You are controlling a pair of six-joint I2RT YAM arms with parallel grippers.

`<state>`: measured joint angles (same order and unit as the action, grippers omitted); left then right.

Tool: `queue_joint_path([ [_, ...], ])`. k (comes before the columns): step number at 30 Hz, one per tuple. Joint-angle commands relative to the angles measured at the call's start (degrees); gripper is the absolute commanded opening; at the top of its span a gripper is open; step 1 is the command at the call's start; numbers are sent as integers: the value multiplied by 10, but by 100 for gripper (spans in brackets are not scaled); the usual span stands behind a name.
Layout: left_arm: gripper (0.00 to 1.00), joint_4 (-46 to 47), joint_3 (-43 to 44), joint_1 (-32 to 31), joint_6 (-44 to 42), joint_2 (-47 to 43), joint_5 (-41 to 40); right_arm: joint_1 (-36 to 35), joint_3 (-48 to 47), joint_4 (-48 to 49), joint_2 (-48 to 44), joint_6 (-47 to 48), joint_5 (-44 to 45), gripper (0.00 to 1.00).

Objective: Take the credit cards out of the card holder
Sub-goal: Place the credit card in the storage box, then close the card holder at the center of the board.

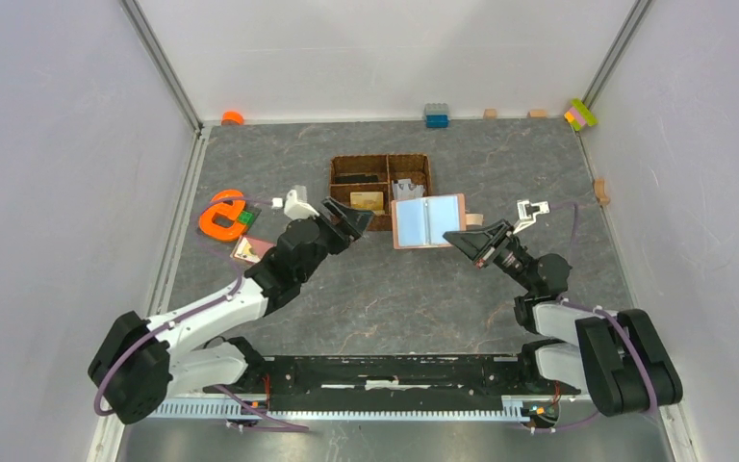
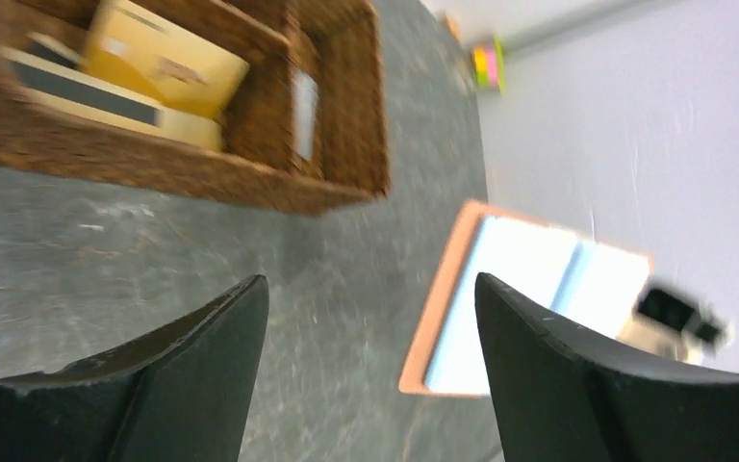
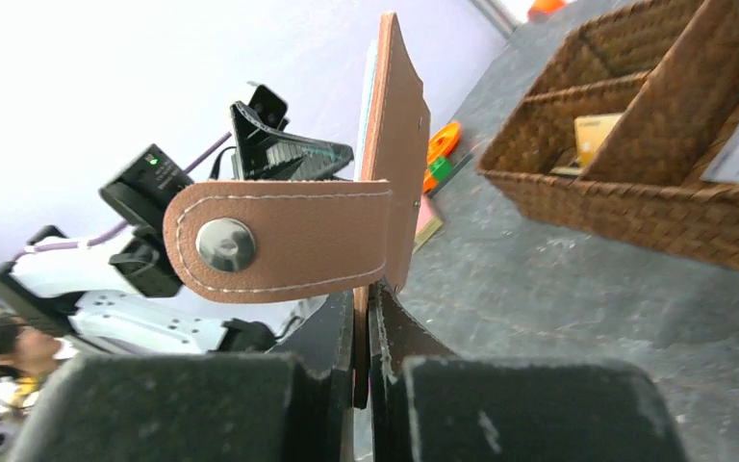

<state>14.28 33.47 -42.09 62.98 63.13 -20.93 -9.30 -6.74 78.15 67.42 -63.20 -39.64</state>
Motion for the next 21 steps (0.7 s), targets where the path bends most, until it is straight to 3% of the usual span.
queue_joint_path([
  [1,85,165,6,0,-163,26,244,1,2,258,48,-122,-37,0],
  [4,86,181,38,0,-180,80,329,0,-2,336,89,-173,-43,0],
  [9,84,241,60,0,-168,141,424,-17,-15,341,118,-183,-49,0],
  [15,84,172,72,2,-178,140,376,-32,-31,340,109,-181,-62,0],
  [21,86,64,68,24,-166,99,266,-32,-33,328,93,-167,-66,0],
])
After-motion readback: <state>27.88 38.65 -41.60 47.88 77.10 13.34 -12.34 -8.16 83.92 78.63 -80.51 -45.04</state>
